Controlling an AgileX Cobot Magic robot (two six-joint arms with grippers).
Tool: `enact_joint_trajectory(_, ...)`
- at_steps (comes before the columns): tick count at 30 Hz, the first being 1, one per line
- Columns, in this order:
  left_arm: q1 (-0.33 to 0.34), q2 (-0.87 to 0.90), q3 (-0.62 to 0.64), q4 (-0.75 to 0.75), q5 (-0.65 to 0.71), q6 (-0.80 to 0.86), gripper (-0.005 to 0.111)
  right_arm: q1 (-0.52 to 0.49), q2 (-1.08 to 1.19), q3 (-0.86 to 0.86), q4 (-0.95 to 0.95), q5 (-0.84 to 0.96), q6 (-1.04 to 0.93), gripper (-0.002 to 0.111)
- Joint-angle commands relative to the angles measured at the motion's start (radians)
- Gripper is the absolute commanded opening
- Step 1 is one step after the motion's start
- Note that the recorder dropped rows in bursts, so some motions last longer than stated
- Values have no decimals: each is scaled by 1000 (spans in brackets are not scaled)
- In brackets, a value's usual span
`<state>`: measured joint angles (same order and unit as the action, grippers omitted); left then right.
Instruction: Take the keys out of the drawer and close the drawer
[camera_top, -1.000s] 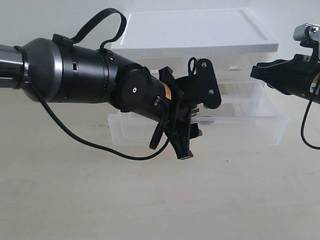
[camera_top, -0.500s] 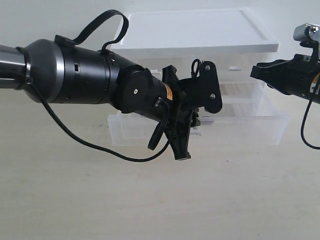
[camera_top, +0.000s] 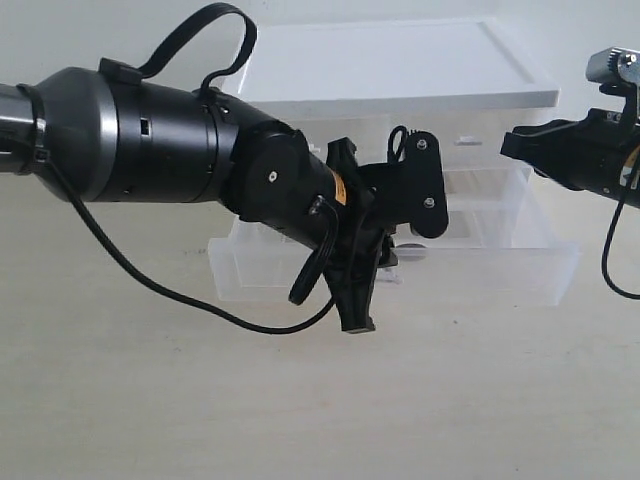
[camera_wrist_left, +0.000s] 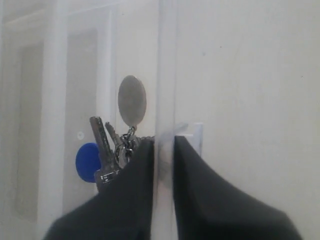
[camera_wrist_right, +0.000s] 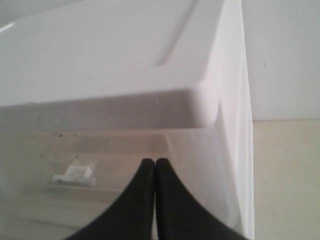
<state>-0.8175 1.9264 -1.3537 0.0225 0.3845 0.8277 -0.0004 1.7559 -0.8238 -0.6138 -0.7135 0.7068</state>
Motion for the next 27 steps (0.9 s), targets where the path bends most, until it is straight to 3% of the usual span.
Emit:
enact_joint_trajectory(1,-12,-22,6,-40,84,-28,4,1,1,-3,-2,-1,-10,0)
enact_joint_trajectory(14,-28,-22,6,-86,106,-28,6,1,1,-3,-2,-1,-10,0)
enact_joint_trajectory(20,-28,-22,6,-94,60,-65,51,1,1,-3,-2,-1,-10,0)
enact_joint_trajectory(27,-28,-60,6,-101,51,-65,55,1,1,-3,-2,-1,-10,0)
